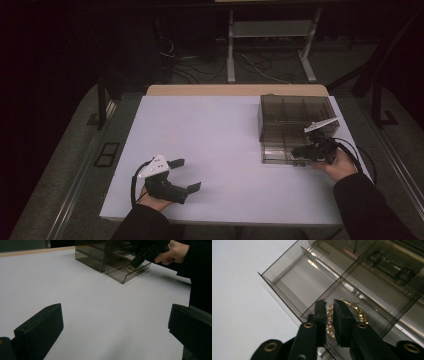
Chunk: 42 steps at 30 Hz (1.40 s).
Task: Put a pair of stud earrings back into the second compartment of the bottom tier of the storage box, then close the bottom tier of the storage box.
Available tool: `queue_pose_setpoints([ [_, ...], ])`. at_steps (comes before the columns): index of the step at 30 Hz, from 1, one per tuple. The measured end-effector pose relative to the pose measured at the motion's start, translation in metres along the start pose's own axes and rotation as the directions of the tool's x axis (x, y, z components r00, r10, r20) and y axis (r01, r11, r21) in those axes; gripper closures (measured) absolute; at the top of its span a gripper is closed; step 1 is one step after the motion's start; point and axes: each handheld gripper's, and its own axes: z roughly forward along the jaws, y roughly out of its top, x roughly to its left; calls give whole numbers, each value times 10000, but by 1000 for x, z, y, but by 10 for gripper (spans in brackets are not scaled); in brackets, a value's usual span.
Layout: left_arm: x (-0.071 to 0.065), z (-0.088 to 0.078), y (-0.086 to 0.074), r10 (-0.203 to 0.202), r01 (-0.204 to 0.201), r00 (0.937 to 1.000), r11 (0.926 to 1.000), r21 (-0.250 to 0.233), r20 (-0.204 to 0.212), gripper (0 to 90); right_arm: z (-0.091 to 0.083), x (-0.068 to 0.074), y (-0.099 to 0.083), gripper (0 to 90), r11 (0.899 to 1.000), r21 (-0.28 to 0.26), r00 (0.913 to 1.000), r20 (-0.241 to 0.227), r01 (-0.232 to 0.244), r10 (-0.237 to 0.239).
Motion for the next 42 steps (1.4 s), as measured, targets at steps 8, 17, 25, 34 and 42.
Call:
queue_pose_setpoints([
  [8,0,0,0,0,0,10000,10000,-13,-8,0,-10,2,1,609,9988,-452,9998,70,-164,167],
  [17,0,0,0,-9,9,10000,10000,-1,-2,0,-23,8,0,395,9954,-929,9997,3,-224,225],
  [25,0,0,0,-4,4,10000,10000,-10,-6,0,-31,12,-2,279,9929,-1160,9997,-23,-256,255],
  [34,0,0,0,-15,15,10000,10000,-7,-18,0,-43,25,-6,104,9940,-1094,9962,-862,-20,-75],
  [42,0,0,0,-12,12,10000,10000,-24,-2,0,-50,38,-14,104,9948,-886,9864,-1514,503,-634],
])
